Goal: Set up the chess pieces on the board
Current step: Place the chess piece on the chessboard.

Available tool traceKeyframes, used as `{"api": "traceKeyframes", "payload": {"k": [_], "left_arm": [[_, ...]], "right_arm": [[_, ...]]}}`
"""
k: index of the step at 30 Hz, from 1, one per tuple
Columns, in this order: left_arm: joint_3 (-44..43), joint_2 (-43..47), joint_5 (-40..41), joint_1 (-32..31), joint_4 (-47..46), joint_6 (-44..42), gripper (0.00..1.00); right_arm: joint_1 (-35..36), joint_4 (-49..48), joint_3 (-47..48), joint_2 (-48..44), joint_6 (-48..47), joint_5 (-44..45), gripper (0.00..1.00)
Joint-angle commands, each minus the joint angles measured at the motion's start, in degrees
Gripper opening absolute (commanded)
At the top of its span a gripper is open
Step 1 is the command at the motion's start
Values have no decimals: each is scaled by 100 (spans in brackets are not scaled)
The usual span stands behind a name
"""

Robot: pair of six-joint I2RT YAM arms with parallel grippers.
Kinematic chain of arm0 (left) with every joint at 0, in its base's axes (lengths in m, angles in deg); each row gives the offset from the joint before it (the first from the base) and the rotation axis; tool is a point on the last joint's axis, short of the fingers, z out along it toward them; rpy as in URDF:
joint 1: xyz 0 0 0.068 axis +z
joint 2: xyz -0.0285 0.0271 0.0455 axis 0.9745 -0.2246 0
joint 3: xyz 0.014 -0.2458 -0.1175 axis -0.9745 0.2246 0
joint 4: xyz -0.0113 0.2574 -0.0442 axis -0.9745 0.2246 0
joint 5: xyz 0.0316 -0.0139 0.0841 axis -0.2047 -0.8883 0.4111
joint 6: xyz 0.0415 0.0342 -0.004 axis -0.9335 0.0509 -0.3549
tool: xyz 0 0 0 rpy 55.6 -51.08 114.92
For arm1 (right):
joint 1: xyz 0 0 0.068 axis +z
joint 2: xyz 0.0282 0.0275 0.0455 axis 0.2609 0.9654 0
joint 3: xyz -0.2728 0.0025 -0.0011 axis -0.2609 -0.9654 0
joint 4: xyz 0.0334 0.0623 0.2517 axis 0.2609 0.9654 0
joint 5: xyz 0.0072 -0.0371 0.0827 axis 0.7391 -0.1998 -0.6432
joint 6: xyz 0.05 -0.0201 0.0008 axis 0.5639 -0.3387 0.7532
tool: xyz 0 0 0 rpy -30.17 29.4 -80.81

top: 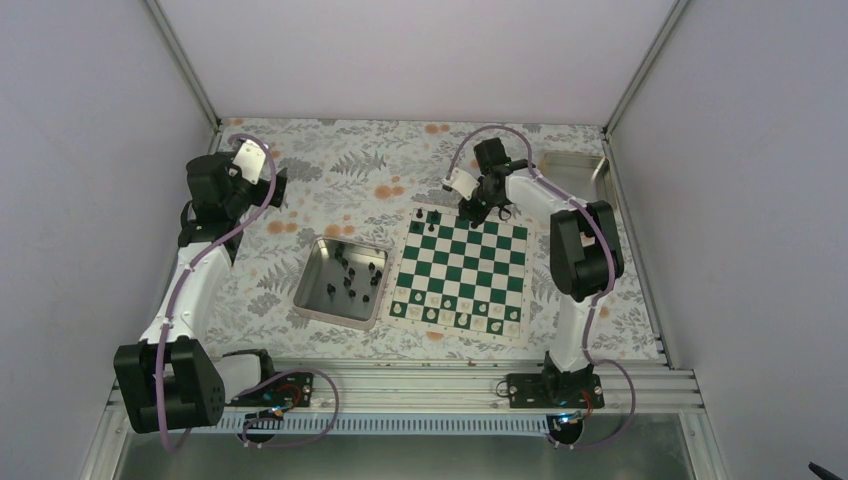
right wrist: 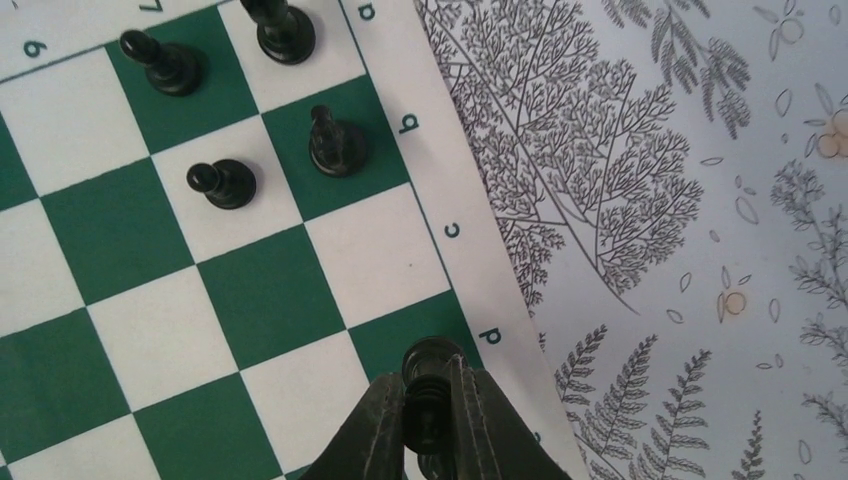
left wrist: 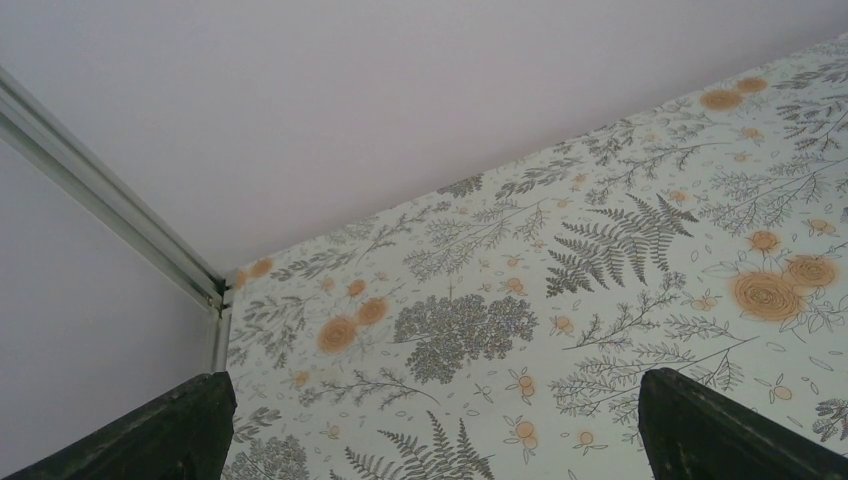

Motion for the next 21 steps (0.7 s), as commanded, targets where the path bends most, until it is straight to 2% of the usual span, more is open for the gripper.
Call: {"api": "traceKeyframes", "payload": {"k": [1,21], "left_arm": [[15,-18,-135,32,27,-31,100],[-7,-69,-195,37,52,-50,100]], "right_arm": [[-6,33,232,150,-108,-145,12],[-4,165,326,339,-142,-219,12]]}}
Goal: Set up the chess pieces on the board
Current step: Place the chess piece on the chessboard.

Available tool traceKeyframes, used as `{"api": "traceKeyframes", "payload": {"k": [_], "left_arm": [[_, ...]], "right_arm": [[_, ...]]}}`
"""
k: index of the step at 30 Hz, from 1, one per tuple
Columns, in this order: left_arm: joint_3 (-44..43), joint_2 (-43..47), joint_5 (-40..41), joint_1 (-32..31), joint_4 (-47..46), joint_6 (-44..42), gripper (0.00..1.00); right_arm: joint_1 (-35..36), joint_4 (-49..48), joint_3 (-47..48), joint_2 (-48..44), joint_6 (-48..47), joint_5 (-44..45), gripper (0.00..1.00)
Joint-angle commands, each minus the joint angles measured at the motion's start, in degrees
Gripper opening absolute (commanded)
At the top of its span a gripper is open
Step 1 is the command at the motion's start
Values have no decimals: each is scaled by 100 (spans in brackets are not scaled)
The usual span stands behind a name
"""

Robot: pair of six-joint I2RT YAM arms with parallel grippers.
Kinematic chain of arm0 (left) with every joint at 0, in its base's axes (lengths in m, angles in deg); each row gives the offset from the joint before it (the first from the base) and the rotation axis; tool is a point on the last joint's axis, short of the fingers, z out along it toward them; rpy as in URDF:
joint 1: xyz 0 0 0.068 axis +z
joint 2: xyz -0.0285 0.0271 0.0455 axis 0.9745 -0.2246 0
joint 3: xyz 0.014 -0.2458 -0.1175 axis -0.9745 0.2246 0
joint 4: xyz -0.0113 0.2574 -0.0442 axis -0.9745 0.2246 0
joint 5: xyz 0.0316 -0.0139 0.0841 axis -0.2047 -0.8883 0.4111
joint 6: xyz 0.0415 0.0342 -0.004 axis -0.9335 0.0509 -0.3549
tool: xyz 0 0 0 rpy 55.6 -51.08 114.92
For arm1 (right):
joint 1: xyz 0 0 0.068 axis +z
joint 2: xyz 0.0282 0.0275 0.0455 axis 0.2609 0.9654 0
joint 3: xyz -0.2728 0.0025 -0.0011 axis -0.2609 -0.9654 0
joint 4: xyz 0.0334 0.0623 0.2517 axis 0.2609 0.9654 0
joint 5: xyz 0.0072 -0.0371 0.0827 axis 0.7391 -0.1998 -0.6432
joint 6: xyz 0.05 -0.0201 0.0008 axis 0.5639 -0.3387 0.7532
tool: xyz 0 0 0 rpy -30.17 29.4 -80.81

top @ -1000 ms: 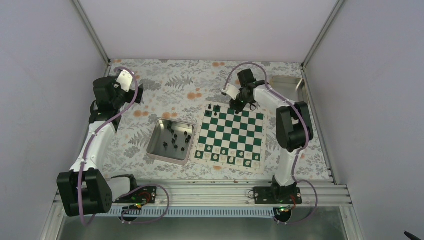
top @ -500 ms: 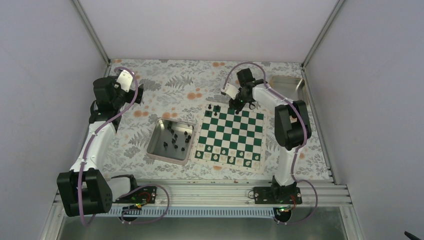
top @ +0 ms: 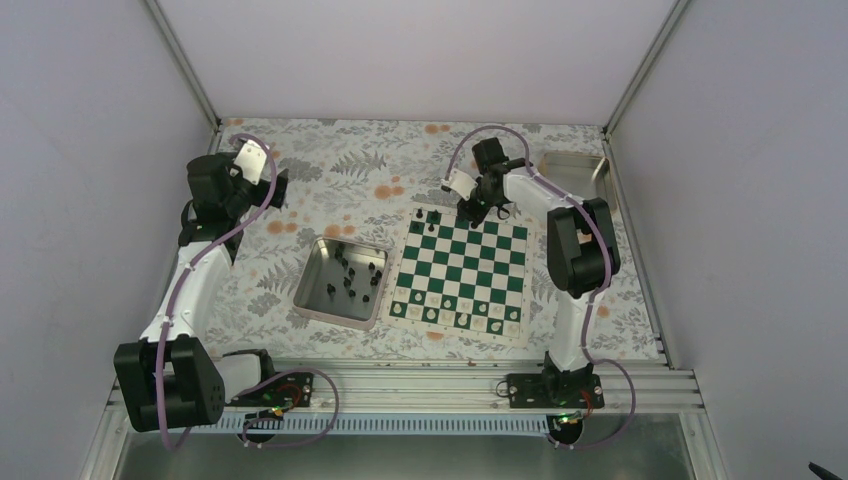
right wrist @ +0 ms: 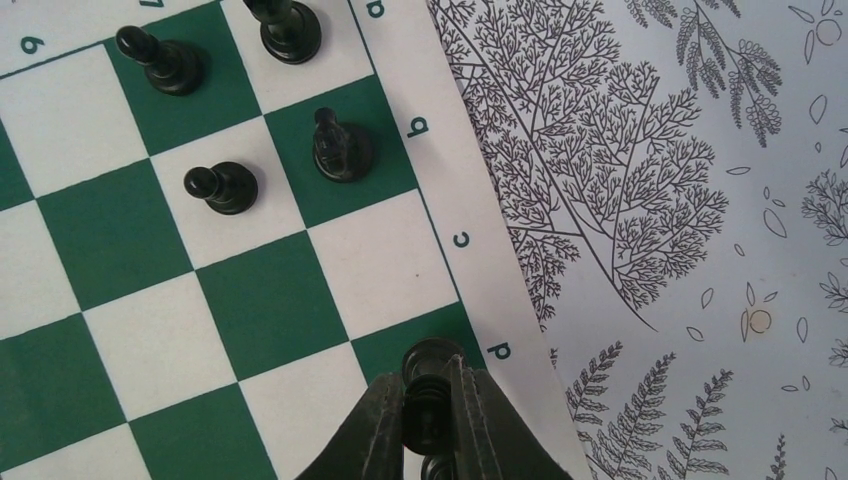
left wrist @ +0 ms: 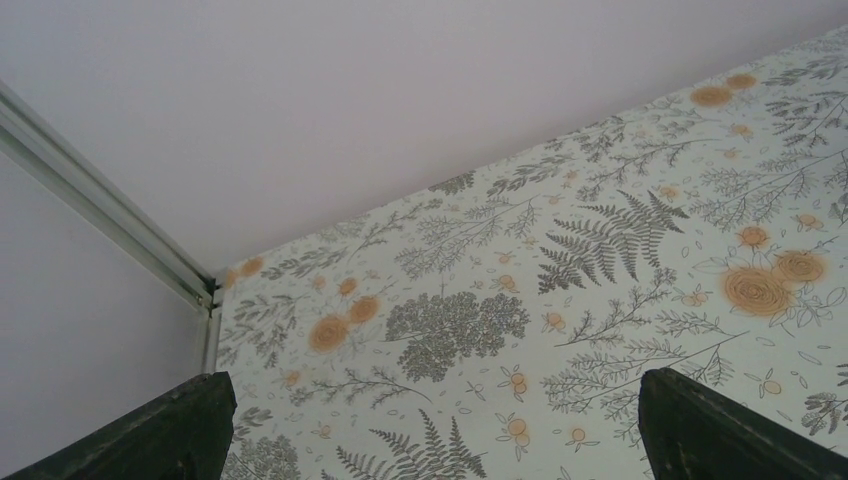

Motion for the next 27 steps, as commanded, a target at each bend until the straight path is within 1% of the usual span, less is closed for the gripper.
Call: {"api": "traceKeyframes", "payload": {"k": [1,15,20,21,22,23,27], "left_arm": [[-7,-40,-137,37,40,-49,100],[-16,-49,-142,33,66,-65,100],[-15,-57,-144,37,66,-67,100],[-16,-63,-150,37,66,-67,100],[-16,-67,-154,36,66,-67,100],[-16,-67,-141,37,64,-73,100],[-8,-58,-129,37,57,-76,100]], "right_arm": [[-4,69,140,171,-82,-130,12],[0,200,150,197,-101,-107,13],[-4,108,107,140,-81,-124,24],[0,73,103,104,-77,-133,27],[1,55,103,66,-73,-142,33],[-3,45,114,30,-71,-159,35],[-4,57,184,-96,-49,-203,39]]}}
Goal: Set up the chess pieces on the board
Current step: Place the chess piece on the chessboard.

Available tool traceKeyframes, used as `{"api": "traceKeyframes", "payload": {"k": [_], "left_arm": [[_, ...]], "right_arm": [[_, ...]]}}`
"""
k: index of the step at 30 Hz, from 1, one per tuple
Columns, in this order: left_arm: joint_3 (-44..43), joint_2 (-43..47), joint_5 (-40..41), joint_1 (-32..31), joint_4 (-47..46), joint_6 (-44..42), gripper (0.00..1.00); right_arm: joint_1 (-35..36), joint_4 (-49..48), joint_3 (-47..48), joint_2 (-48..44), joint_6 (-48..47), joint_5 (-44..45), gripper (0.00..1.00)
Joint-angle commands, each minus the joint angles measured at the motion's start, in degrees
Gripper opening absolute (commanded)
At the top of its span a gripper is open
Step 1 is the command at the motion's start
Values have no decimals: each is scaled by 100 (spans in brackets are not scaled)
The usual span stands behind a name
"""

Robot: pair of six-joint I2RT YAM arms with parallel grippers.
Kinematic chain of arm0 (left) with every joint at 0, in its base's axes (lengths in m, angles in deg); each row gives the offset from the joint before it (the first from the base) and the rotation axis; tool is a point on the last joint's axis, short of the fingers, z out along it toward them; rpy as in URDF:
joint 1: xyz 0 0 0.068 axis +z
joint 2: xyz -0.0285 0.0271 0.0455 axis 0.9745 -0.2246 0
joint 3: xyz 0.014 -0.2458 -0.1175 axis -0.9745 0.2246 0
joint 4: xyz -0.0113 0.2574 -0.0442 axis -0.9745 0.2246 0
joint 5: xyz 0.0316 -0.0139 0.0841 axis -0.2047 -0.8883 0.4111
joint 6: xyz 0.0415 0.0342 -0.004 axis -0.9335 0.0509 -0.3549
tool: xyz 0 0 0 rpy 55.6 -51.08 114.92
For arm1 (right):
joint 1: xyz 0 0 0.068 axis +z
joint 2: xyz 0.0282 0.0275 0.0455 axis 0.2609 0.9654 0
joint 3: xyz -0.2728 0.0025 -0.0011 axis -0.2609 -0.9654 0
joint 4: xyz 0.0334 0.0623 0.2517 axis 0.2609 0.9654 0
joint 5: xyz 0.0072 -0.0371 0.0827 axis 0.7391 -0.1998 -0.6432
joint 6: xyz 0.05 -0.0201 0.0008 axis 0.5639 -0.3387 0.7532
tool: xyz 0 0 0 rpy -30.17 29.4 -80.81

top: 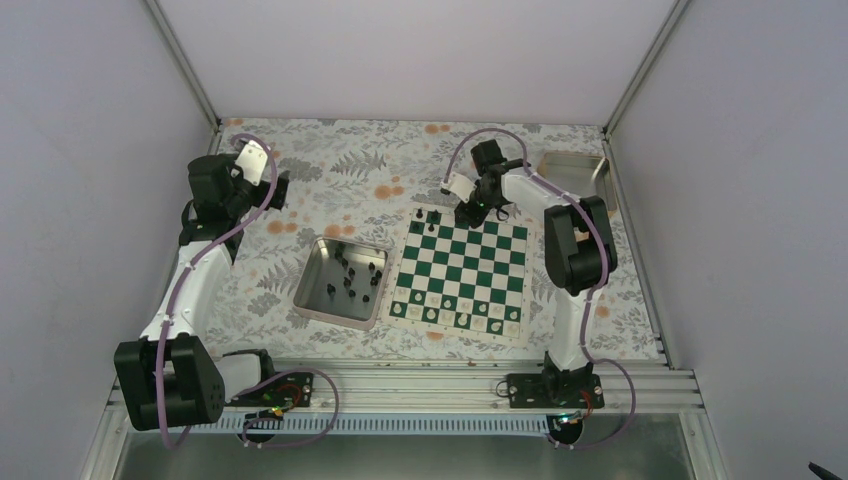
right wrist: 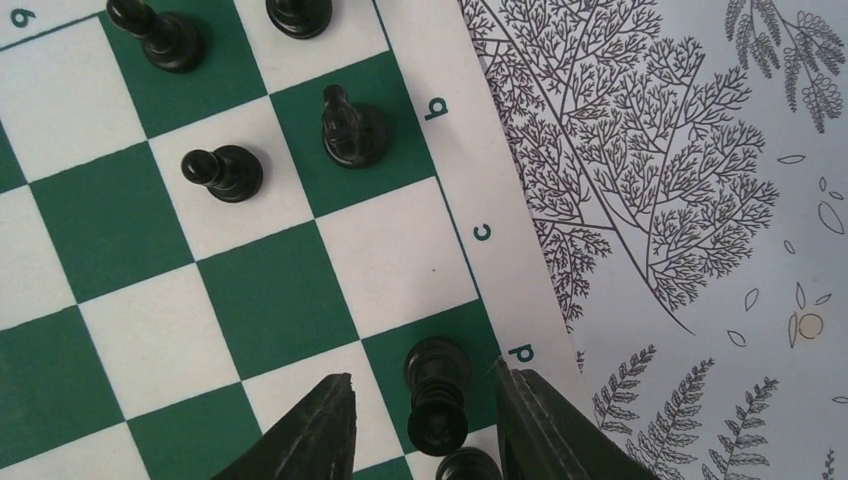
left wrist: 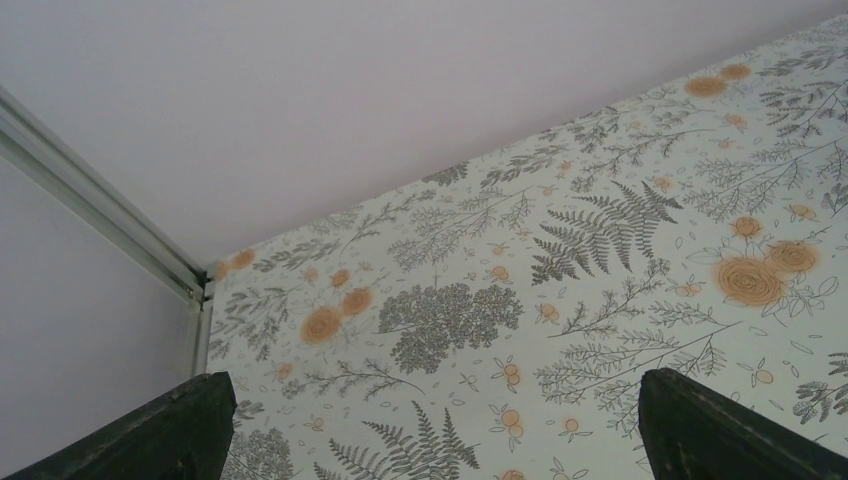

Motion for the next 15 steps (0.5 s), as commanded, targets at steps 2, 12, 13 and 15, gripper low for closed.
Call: {"api": "traceKeyframes", "payload": {"k": [2,12,13,15], "left_arm": [[-7,-8,-93,37,-43,-69,100],[-11,4,-65,40,-56,-69,100],[-16,7,-61,38,-59,-69,100],[-24,7,-67,35,-43,-69,100]], "right_arm": [[3,-4,201,-325,13,-174,40],[1226,764,1413,-376,138,84,43],[1467,780,1524,-350,167,105,43],[1922,797,1786,-247,217,98,43]]}}
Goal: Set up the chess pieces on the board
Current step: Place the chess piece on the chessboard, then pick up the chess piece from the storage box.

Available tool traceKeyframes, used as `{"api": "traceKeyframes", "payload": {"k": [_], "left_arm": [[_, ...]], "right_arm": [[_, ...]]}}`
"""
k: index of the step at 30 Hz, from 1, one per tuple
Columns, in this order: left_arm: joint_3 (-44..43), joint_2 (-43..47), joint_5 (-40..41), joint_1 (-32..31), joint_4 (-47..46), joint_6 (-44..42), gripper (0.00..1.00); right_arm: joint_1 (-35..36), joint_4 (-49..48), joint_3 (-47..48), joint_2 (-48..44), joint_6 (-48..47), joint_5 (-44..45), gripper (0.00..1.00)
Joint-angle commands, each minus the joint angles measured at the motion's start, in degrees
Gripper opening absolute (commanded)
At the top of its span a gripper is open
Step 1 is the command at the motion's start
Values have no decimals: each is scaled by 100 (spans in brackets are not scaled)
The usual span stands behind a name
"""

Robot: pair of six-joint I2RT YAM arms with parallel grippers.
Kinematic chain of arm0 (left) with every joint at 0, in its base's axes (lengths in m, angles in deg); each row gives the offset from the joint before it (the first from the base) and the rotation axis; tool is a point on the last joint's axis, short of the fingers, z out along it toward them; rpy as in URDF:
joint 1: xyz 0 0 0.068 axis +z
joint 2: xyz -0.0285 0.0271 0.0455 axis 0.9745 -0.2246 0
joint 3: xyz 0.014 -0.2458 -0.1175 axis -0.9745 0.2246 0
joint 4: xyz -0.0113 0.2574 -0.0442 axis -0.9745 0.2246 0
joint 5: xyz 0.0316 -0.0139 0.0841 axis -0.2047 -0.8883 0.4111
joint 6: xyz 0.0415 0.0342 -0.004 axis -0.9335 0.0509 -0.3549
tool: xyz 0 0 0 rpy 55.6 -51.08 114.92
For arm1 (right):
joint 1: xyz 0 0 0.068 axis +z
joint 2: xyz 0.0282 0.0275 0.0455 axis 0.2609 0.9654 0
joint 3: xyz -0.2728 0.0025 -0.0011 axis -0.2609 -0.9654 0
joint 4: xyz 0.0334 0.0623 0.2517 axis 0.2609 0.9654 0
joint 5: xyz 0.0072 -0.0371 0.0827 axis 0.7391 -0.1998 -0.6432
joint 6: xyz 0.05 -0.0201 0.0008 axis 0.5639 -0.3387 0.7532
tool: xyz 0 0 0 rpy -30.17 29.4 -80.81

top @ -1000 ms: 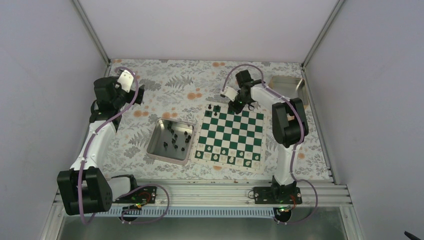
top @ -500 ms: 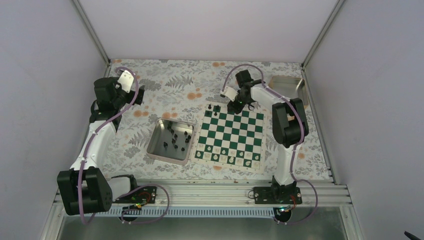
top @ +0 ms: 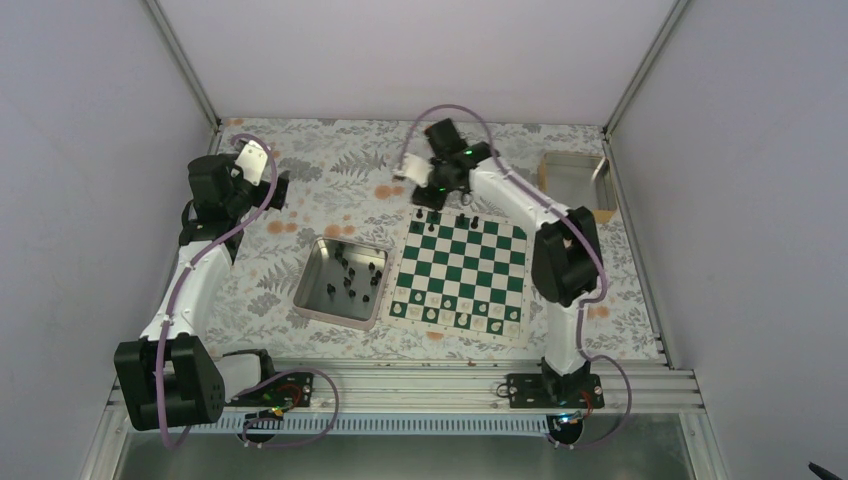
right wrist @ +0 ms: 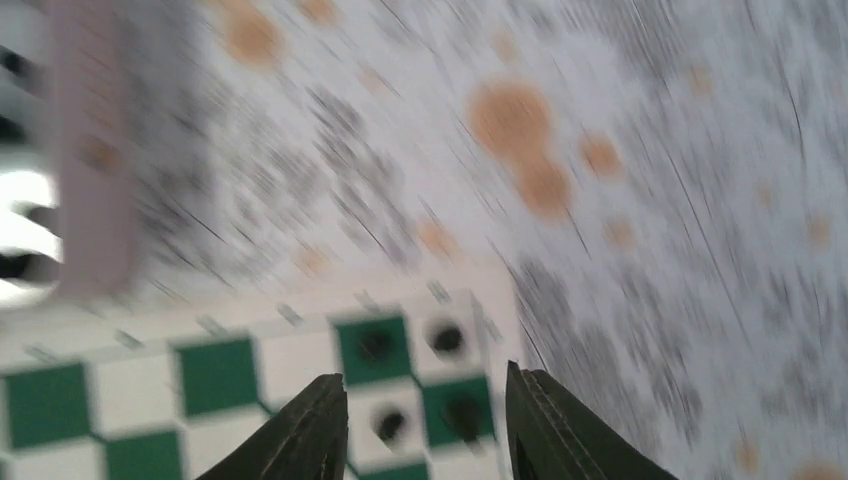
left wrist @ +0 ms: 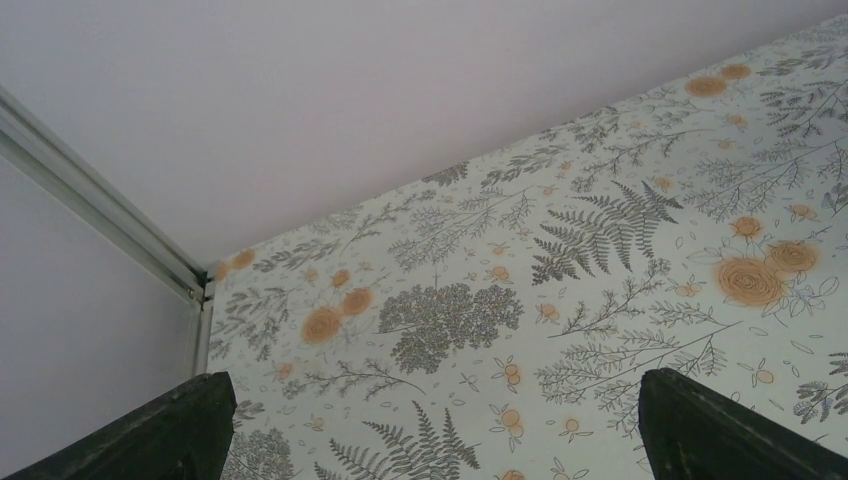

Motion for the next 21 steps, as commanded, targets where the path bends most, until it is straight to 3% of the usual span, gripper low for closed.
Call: {"api": "traceKeyframes", "payload": {"k": [1,6,12,21], "left_arm": [[-25,3,-82,37,-31,-56,100],[-18,19,-174,41,-2,-56,100],[-5,6,-230,37,-10,-60,100],[3,39,-244,37,-3,-65,100]], "right_arm": [[1145,308,624,5,177,-88,42],[1780,508,1200,563,227,-349,36],[2387,624,1202,1067,172,-491,33],[2712,622,1064,1312,188,-618,33]]}}
